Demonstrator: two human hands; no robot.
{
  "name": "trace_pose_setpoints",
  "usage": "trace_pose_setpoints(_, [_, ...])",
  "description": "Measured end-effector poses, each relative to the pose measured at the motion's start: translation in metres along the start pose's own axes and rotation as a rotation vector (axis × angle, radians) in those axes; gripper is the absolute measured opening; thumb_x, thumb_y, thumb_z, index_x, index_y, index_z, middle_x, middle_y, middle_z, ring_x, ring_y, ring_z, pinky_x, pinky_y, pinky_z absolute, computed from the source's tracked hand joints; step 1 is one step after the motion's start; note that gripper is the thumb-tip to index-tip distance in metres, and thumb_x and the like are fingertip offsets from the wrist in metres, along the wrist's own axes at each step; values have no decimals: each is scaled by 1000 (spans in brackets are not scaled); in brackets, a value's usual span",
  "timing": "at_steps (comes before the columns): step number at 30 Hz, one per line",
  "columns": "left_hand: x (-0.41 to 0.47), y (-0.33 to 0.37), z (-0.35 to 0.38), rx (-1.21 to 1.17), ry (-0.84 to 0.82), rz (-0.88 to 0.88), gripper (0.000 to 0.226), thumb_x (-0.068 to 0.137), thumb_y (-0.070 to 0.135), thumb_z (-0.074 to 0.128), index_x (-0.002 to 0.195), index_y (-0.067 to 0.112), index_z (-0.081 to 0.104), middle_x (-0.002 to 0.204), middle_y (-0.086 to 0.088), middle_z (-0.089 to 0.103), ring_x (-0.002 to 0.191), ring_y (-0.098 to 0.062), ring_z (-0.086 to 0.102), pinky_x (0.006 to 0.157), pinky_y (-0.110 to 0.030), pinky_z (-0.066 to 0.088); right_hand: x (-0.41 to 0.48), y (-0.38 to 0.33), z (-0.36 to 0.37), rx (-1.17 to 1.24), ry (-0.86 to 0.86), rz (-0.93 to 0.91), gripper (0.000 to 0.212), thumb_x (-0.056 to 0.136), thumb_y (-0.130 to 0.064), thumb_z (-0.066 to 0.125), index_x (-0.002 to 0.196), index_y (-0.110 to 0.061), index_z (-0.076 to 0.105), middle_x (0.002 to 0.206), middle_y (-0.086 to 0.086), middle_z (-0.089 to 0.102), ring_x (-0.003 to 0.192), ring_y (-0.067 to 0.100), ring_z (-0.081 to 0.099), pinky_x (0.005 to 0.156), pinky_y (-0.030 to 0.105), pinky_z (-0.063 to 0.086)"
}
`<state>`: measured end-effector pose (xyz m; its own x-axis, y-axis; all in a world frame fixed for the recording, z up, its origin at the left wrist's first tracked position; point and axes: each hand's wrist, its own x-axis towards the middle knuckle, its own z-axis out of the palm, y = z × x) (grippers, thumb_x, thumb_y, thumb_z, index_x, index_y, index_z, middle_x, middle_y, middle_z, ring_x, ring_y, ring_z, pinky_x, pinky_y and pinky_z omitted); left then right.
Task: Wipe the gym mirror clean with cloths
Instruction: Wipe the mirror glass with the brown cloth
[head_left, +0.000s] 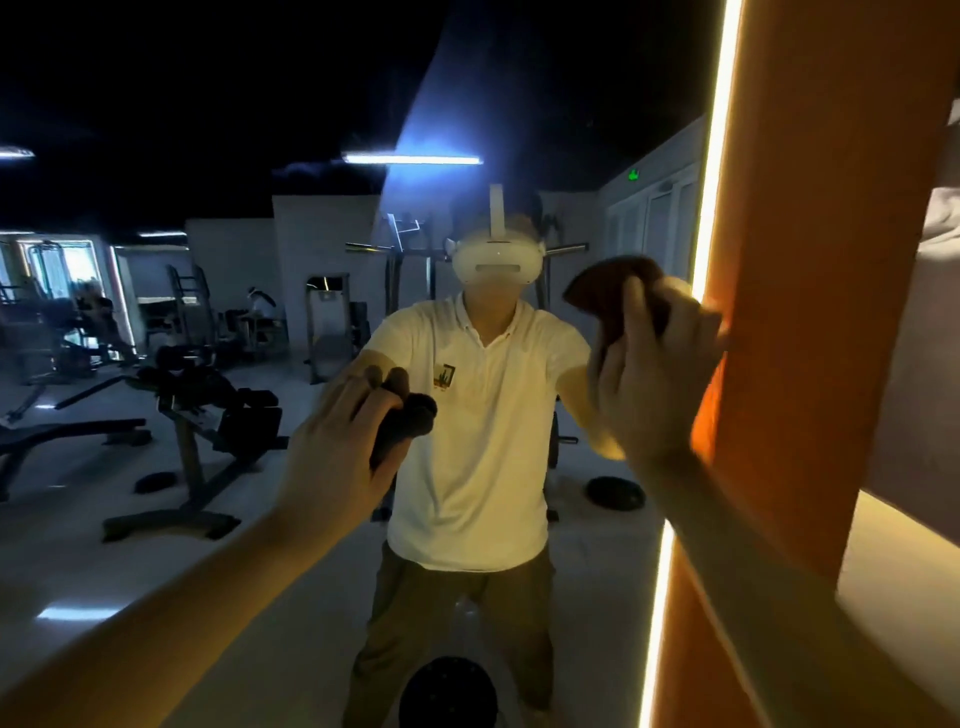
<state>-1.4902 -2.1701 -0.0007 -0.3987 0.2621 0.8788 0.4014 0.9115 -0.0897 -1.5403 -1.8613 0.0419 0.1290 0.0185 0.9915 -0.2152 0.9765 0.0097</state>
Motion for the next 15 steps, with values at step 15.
trace_pose_setpoints(15, [3,-7,-5,-76,-36,21,40,95,48,53,107,11,63,104,-8,63,86,-26,64,62,-36,58,50,-32,6,-4,3,252,42,99,-23,42,134,-10,61,125,21,59,116,40,53,96,53,45])
